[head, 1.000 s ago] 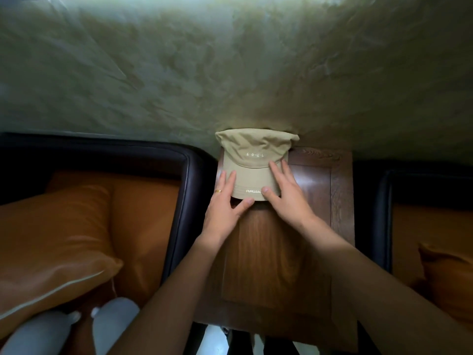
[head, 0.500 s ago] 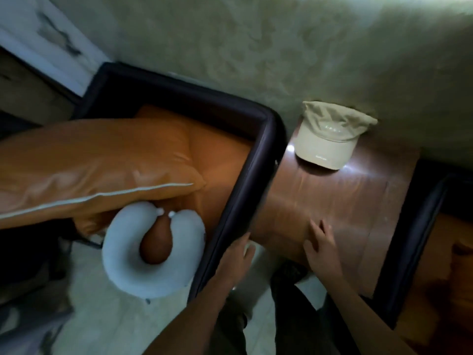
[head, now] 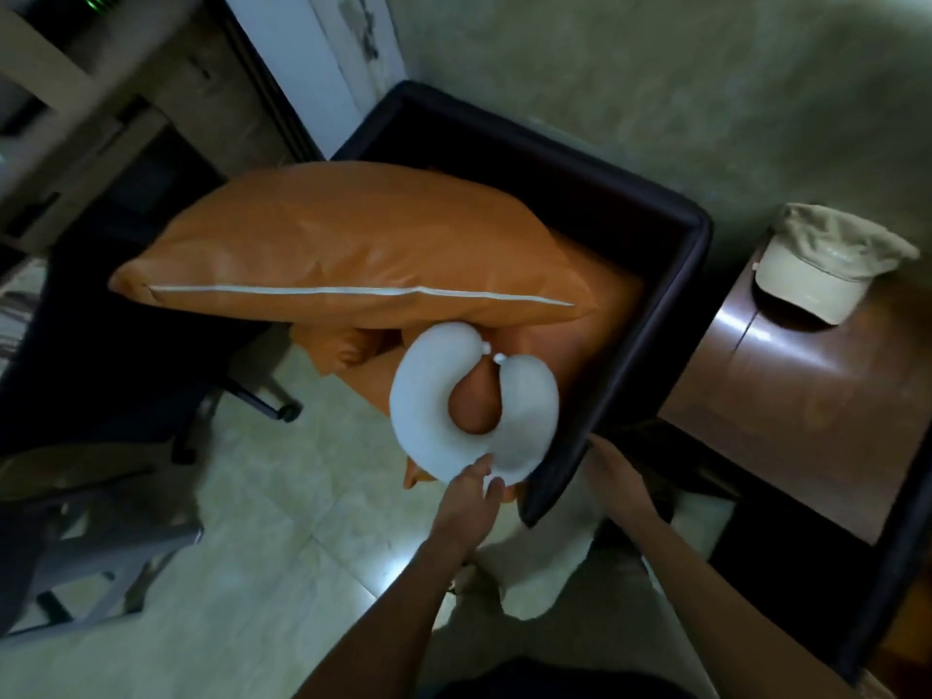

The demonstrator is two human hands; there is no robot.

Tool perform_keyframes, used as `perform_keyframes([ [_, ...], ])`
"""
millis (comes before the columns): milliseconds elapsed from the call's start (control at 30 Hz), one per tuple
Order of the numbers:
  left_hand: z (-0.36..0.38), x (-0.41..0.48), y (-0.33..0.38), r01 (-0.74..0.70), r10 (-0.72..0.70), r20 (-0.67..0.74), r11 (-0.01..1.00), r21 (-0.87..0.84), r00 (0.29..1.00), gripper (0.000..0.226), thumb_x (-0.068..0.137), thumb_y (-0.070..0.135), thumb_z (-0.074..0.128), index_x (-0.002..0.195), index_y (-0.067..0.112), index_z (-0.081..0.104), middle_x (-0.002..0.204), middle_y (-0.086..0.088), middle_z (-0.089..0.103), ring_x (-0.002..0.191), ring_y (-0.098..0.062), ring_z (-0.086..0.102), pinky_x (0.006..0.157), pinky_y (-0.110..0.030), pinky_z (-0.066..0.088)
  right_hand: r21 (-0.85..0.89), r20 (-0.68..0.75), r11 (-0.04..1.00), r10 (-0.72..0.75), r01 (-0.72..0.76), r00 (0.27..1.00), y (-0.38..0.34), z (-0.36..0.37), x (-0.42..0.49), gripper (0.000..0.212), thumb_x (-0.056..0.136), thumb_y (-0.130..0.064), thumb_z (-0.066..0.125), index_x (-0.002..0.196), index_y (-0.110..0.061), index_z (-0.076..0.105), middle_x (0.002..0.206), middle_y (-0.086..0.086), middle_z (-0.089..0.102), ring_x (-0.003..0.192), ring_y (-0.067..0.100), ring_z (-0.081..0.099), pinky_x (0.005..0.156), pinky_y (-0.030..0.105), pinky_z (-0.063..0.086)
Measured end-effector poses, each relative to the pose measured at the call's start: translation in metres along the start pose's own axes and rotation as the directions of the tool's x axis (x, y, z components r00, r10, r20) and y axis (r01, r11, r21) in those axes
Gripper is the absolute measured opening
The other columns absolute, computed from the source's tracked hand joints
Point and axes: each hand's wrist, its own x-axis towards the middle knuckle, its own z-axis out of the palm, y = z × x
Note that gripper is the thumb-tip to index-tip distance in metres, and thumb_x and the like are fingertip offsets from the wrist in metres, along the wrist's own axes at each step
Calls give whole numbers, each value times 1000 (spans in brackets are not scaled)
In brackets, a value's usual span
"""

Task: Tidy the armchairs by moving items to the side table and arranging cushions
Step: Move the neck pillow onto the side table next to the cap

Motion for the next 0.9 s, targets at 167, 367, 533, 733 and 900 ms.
perform_keyframes([
  [167,-72,3,-37,-5,5,1,998,59,1000,48,102,25,51,149,16,45,147,-9,52,133,-23,50,111,-31,38,55,5,998,37,-37,999,-44,74,-24,54,103,-20,53,153,-20,35,142,3,52,129,26,53,93,30,44],
  [367,-121,38,-41,8,2,-91,995,101,996,49,102,26,50,150,19,44,145,-11,53,127,-27,54,101,-33,48,96,27,995,34,-37,999,-61,101,-3,59,100,-21,55,155,-27,34,154,11,40,140,32,41,111,42,38],
  [533,-133,64,-37,-38,46,-37,977,212,998,56,102,34,51,154,27,33,154,-9,40,138,-30,43,110,-41,40,147,-67,987,79,-68,995,-58,104,18,64,98,-21,59,156,-25,32,157,11,37,141,34,39,108,42,41],
  [733,-140,114,-39,-188,154,117,904,384,981,74,95,36,64,156,30,24,160,-9,25,147,-31,22,111,-44,39,237,-171,961,183,-140,968,-43,126,27,67,97,-25,63,156,-25,32,158,12,33,139,33,40,107,43,42],
  [900,-146,164,-49,-274,221,181,889,368,958,96,85,51,74,157,34,13,165,-7,14,150,-32,20,116,-50,35,339,-261,932,224,-128,939,-42,156,47,72,95,-36,64,156,-32,26,164,7,19,145,32,32,111,47,39],
])
